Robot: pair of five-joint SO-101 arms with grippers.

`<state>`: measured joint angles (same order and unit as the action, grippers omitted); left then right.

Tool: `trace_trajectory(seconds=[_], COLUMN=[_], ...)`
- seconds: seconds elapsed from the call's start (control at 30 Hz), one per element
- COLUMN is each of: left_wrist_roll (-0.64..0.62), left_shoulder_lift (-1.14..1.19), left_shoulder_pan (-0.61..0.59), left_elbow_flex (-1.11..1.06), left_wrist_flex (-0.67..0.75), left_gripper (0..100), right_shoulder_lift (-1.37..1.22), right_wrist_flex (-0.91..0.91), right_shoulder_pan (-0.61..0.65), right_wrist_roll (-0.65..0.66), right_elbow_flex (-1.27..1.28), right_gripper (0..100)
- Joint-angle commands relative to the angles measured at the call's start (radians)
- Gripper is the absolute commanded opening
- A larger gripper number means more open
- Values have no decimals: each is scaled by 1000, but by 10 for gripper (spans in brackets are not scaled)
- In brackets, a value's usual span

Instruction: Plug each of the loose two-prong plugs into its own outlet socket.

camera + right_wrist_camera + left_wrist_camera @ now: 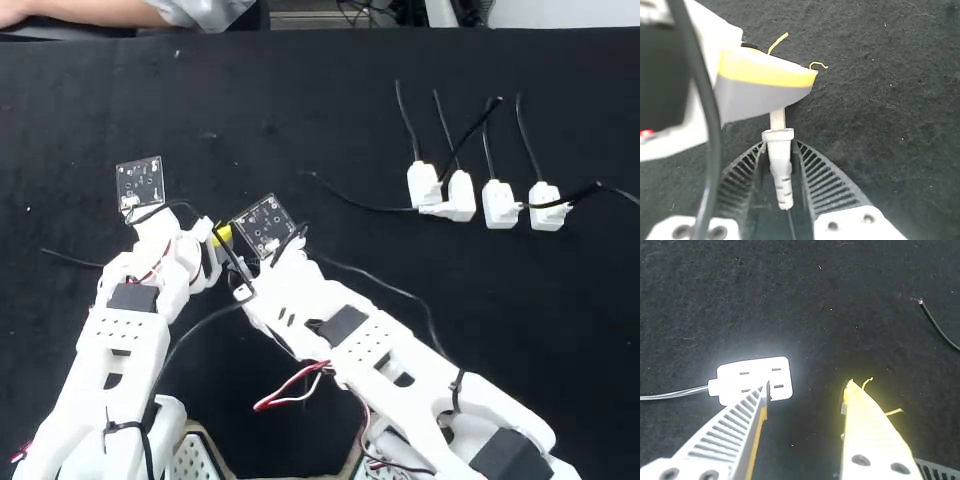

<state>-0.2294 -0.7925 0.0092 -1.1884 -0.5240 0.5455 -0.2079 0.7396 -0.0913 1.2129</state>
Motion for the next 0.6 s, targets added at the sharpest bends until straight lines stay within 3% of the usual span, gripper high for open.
trace_trajectory(seconds=[0.0,0.57], left_wrist_roll=[3,8], left_shoulder_lift=[-15,-15], left_shoulder_pan=[7,13], left_elbow_flex=[30,94], left_wrist_flex=[15,-91], left_gripper=[238,239], right_shoulder_lift=[54,54], right_wrist_flex=[12,14], right_shoulder_pan=[18,75], right_wrist_roll=[-12,-12], right_elbow_flex=[-15,-15], right_gripper=[11,11])
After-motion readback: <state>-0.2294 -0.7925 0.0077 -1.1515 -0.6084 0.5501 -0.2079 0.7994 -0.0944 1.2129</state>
